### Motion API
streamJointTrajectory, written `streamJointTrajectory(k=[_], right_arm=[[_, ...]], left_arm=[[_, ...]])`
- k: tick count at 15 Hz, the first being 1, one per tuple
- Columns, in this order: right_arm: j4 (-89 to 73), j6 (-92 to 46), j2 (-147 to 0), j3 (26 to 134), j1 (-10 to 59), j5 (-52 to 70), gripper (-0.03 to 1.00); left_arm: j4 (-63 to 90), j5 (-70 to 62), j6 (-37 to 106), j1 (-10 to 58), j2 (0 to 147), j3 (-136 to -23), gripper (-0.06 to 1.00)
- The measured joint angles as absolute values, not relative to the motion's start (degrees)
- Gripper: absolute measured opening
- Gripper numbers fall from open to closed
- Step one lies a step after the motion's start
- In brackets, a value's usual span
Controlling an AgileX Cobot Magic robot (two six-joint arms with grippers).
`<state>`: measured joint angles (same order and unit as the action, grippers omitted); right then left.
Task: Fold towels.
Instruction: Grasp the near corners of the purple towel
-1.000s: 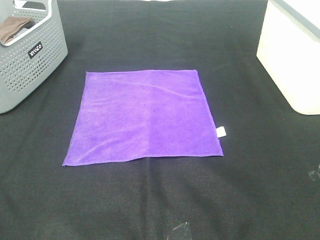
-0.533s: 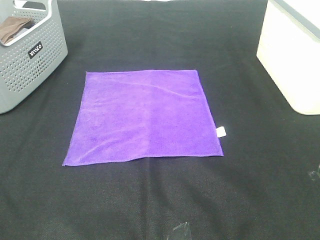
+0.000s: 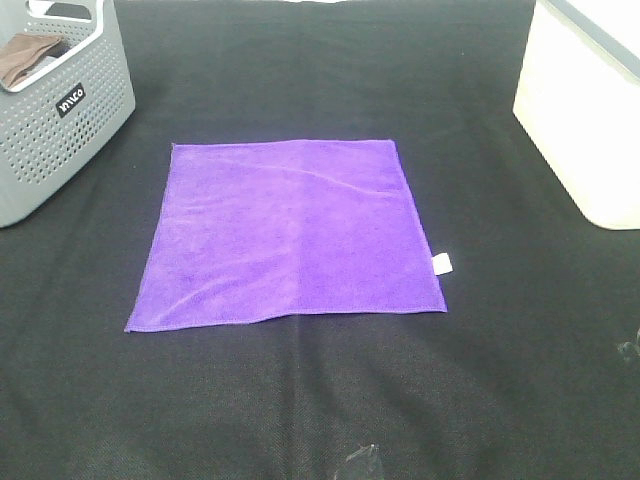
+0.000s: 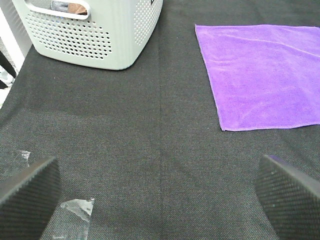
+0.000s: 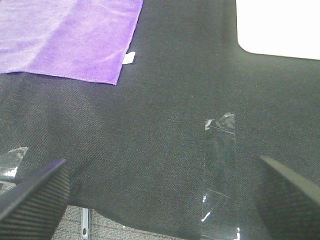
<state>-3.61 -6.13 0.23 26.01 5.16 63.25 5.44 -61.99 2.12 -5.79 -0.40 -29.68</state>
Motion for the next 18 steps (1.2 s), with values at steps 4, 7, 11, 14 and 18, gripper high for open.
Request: streamJointTrajectory(k=[4,7,11,14,18], right_arm=[[-3.6,-6.1,0.2,26.0,5.2,63.3,0.93],[-3.6,-6.1,0.2,26.0,5.2,63.3,0.93],[-3.6,-6.1,0.2,26.0,5.2,63.3,0.93],[-3.6,-6.1,0.2,26.0,5.2,63.3,0.93],[-3.4,-6.1,0.2,26.0,5.2,63.3,0.93]], left_arm=[[5.4,-62.0,2.1,-5.8,-0.4,-29.7,0.99],[5.4,-62.0,2.1,-5.8,-0.4,-29.7,0.99],[5.4,-62.0,2.1,-5.8,-0.4,-29.7,0.99],[5.4,-62.0,2.1,-5.8,-0.4,-29.7,0.99],[5.4,-62.0,2.1,-5.8,-0.4,-29.7,0.99]])
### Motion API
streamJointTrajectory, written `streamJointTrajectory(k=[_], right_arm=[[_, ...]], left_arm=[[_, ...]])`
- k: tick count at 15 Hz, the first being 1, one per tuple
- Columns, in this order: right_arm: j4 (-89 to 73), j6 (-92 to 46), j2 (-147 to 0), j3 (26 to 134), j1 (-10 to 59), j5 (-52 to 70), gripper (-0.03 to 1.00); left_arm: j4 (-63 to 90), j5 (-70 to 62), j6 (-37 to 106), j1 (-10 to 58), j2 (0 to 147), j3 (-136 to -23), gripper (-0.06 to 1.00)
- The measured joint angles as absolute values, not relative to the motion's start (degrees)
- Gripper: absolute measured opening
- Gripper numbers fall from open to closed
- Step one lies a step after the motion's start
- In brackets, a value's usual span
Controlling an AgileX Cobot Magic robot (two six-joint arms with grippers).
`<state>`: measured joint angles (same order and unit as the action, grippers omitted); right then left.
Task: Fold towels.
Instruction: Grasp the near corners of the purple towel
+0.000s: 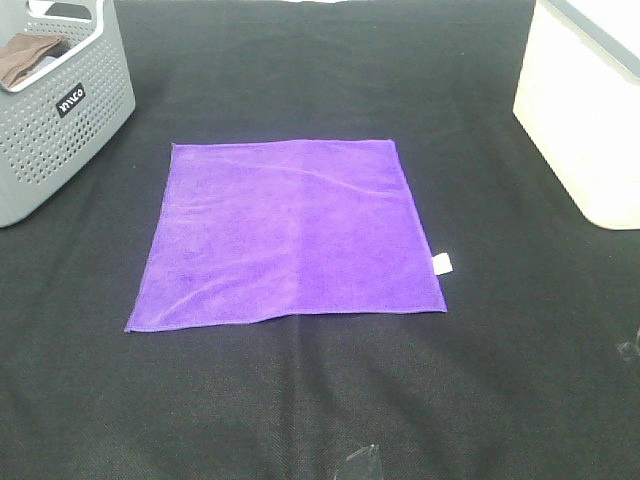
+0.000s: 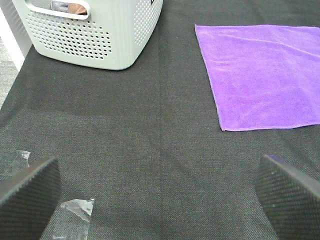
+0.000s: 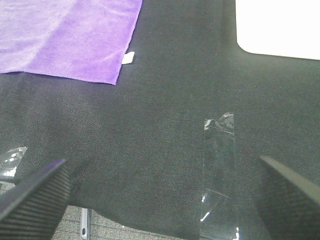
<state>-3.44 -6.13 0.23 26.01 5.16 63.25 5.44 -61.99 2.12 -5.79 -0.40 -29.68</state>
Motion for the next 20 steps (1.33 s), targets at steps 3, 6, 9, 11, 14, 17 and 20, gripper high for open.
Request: streamJointTrajectory(k=[3,6,9,11,14,17,20], right_arm=[[-3.4,-6.1,0.2,26.0,5.2,63.3,0.93],[-3.5,-6.1,0.2,26.0,5.2,63.3,0.93],[-3.6,-6.1,0.2,26.0,5.2,63.3,0.93],[-3.6,-6.1,0.2,26.0,5.2,63.3,0.93],[-3.7,-6.1,-0.2,26.0,5.2,63.3,0.93],[-4.4,-5.8,-4.9,26.5,5.2,63.4,0.93],[-6.5,-1.7,-32.1,36.4,5.2,63.5,0.93]], left_arm=[[5.4,-62.0,2.1,-5.8,-0.4,-29.7,0.99],[5.4,-62.0,2.1,-5.8,-0.4,-29.7,0.99],[5.4,-62.0,2.1,-5.8,-0.4,-29.7,0.99],[5.4,-62.0,2.1,-5.8,-0.4,-29.7,0.99],[5.4,-62.0,2.1,-5.8,-0.4,-29.7,0.99],[5.8,-62.6,2.1,-5.8,0.8,-30.0,0.99],[7.3,-69.6,-0.7,-5.8,28.0,-41.6,0.99]])
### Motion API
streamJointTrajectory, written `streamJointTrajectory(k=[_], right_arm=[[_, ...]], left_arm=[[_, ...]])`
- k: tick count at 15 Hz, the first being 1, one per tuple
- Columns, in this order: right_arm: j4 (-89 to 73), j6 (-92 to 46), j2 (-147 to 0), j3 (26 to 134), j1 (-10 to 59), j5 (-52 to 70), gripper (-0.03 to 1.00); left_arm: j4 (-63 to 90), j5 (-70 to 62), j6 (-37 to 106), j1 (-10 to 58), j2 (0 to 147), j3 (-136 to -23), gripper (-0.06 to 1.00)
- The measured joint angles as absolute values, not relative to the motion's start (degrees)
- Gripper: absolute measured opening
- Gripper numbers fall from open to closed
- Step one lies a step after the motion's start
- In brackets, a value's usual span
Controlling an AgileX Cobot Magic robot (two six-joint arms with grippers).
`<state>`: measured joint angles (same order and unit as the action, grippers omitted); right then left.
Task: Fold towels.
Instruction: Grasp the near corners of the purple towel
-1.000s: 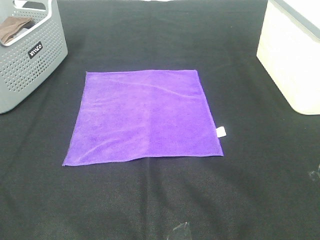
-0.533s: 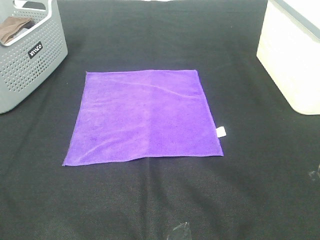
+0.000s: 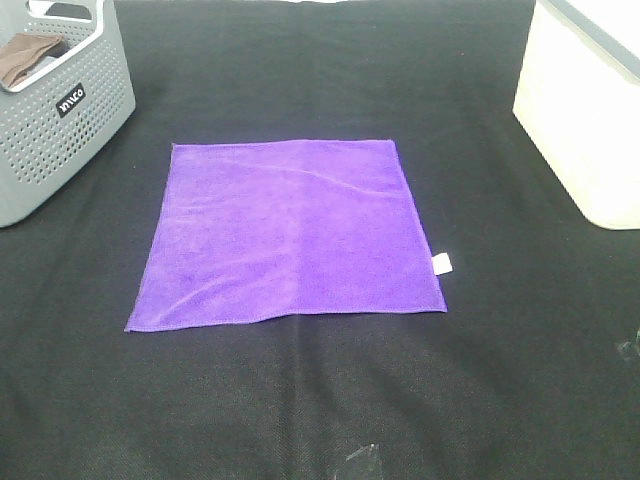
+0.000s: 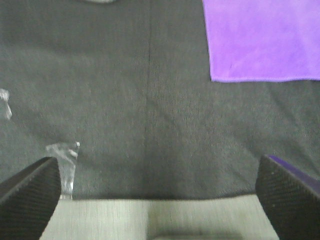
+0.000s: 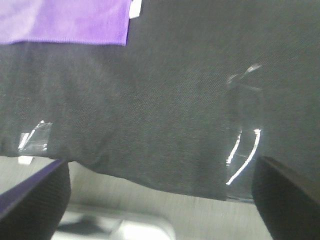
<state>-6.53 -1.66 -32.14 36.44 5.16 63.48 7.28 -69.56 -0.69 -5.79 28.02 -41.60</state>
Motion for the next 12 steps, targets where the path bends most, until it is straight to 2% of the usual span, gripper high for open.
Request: streamJointTrajectory(k=[3,4,8,12], right_arm=[[-11.9,-6.6,-55.6,42.7,5.1,54.9,0.91],[-11.9,-6.6,-55.6,42.7,5.1,54.9,0.91],[-28.3,-20.5,-79.0,51.0,4.8,50.5,0.85],[-42.1,-32.4,-94.8,61.4,-3.0,55.3,0.84]], left_arm=[[10.9,-68.3,4.7,-5.8,48.5,-46.7,0.99],[10.9,-68.3,4.7,-5.8,48.5,-46.7,0.99],[32.9,-57.7,22.2,-5.8,70.6,-48.0,0.99],[37.2,-52.1,29.9,-5.8,78.9,-48.1,0.99]])
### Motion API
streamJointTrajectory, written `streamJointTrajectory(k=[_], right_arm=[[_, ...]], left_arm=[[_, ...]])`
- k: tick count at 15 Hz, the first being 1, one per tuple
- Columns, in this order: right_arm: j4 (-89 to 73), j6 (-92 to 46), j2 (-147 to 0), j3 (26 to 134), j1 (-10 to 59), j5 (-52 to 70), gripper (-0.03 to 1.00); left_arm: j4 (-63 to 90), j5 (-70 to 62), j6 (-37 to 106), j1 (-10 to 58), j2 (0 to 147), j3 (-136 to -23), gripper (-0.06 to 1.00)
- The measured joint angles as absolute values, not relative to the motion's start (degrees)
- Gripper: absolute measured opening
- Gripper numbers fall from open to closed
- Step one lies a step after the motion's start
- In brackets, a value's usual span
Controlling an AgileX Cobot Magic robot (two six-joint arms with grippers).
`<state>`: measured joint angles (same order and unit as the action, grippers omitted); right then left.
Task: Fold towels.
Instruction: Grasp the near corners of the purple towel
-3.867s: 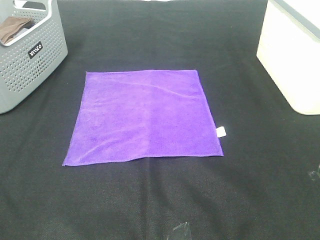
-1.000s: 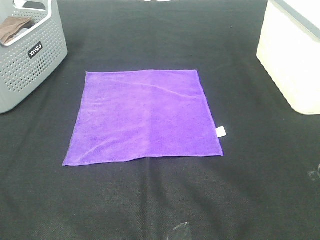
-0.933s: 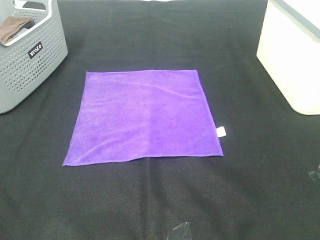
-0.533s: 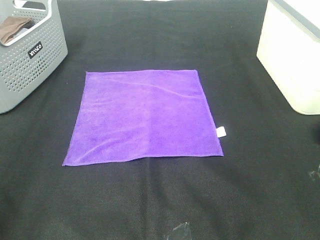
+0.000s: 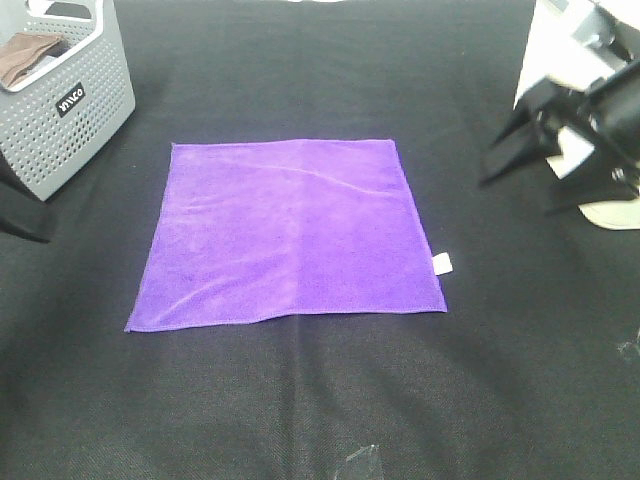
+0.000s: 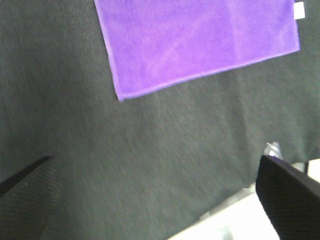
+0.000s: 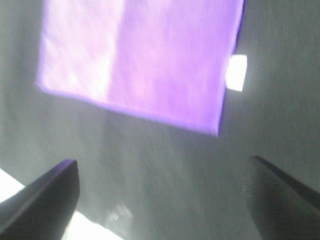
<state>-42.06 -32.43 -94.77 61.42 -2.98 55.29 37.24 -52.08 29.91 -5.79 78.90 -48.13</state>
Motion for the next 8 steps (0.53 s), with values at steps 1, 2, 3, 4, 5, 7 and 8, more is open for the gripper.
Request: streamJointTrajectory(k=[1,2,3,4,5,7,8], right_arm=[[-43.4,-33.9,-97.4,63.5,-4.5,57.1,0.84],[-43.2,-34.8,-100.2,65.0,-5.0,58.2,0.84],[-42.9,-35.0,-101.2,65.1,-5.0,58.5,0.84],[-42.9,-35.1,-101.5,65.3,-5.0,58.6,0.84],[-42.9,-35.1,-101.5,65.3,-5.0,59.6,0.84],[-43.1,-35.0,-102.2,65.3,-5.0,60.1,0.83],[-43.1,-34.9,-103.5,65.4,-5.0,59.3,0.82]], left_arm=[[38.1,-50.8,30.9,-5.8,80.7,-49.2,0.99],[38.8,-50.5,31.7,-5.8,83.5,-50.9,0.99],[39.6,-51.7,32.7,-5.8,89.6,-54.5,0.99],[39.6,-53.2,33.1,-5.8,94.4,-57.0,0.99],[39.6,-54.3,33.3,-5.8,99.0,-59.8,0.99],[39.8,-55.6,33.5,-5.8,106.1,-64.9,0.99],[40.0,-55.8,33.7,-5.8,109.1,-66.7,0.99]])
